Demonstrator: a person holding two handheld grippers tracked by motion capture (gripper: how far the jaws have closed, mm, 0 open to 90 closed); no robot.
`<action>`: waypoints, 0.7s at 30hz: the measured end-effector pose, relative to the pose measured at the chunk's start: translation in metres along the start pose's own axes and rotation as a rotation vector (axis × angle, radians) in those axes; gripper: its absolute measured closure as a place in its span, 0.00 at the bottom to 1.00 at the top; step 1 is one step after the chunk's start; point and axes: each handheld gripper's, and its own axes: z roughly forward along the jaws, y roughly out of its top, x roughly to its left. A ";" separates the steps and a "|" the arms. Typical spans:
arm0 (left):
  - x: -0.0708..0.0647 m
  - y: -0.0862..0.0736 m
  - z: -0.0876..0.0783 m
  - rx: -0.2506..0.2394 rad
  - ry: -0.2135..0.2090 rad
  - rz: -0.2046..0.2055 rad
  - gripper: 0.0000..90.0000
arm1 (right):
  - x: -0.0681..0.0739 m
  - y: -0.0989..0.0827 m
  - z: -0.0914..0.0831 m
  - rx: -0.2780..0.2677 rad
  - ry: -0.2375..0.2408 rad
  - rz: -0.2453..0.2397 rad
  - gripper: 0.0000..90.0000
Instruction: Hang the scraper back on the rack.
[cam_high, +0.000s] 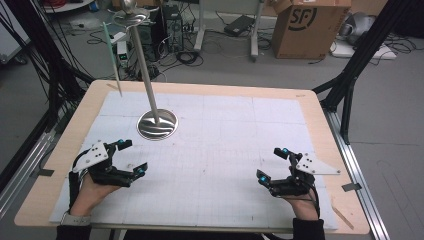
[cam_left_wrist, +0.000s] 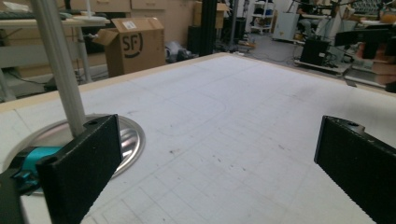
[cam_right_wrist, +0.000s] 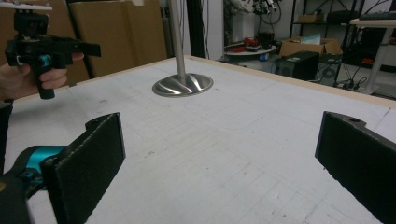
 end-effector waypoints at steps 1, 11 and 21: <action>-0.001 -0.002 0.000 0.010 0.008 0.006 0.02 | 0.000 0.000 0.000 0.001 -0.001 0.002 0.00; -0.006 -0.009 -0.004 -0.022 0.014 0.027 0.02 | -0.004 -0.003 -0.004 -0.003 -0.013 0.004 0.00; -0.010 -0.019 -0.015 -0.057 0.034 0.036 0.02 | -0.005 -0.004 -0.005 -0.007 -0.017 0.001 0.00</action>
